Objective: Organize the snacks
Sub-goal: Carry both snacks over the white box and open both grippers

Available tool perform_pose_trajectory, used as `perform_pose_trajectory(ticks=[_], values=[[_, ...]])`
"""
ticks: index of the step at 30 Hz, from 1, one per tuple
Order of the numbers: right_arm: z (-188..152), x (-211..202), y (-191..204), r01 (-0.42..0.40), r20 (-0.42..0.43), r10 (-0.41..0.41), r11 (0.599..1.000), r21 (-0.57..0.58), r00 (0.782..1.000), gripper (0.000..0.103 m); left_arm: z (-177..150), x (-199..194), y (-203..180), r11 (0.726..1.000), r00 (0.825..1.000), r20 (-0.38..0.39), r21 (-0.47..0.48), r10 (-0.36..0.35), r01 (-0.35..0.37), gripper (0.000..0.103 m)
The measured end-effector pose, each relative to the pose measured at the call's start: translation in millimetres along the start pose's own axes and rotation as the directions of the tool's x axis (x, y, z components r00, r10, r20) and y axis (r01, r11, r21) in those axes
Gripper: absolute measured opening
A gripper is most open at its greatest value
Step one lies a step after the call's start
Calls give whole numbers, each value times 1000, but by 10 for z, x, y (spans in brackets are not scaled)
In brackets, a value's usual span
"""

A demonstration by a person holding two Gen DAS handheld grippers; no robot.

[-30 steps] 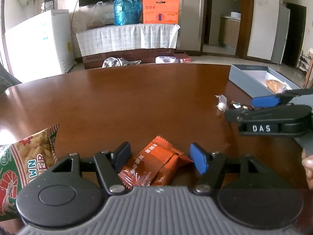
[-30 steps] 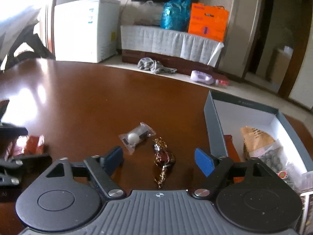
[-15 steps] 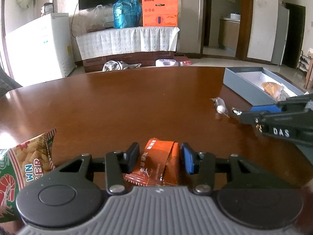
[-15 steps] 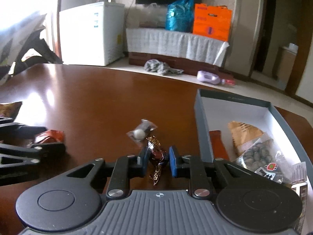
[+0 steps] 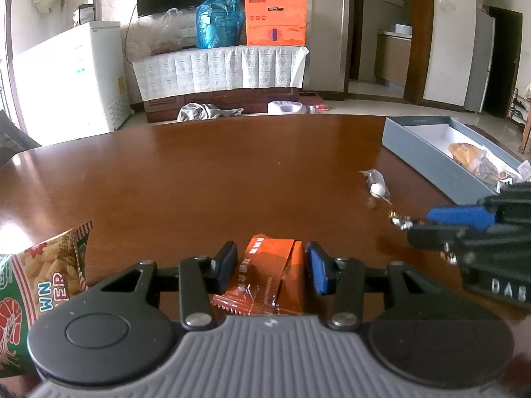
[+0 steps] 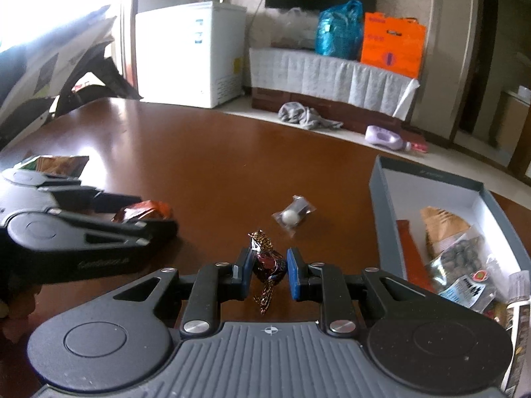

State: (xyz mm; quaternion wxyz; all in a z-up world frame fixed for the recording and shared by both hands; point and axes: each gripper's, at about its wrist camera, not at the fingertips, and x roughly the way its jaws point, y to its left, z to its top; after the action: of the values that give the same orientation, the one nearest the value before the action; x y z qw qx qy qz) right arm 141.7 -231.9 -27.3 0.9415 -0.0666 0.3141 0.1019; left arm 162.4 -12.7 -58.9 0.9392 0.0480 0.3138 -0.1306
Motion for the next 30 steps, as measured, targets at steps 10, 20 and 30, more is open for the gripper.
perform_pose_trajectory(ticks=[10,20,30], values=[[-92,-134,-14,-4,-13,4,1000,2,1000,24,33,41,-103,999,999,-6,-11,34,-34,43],[-62,-449,-193,-1,37,0,1000,22,999,24,109,115,-319,999,999,-15,-10,35,-35,43],[-114,-654,-371,2,66,-5,999,47,998,24,193,130,-549,1000,1000,6,-1,18,-18,43]])
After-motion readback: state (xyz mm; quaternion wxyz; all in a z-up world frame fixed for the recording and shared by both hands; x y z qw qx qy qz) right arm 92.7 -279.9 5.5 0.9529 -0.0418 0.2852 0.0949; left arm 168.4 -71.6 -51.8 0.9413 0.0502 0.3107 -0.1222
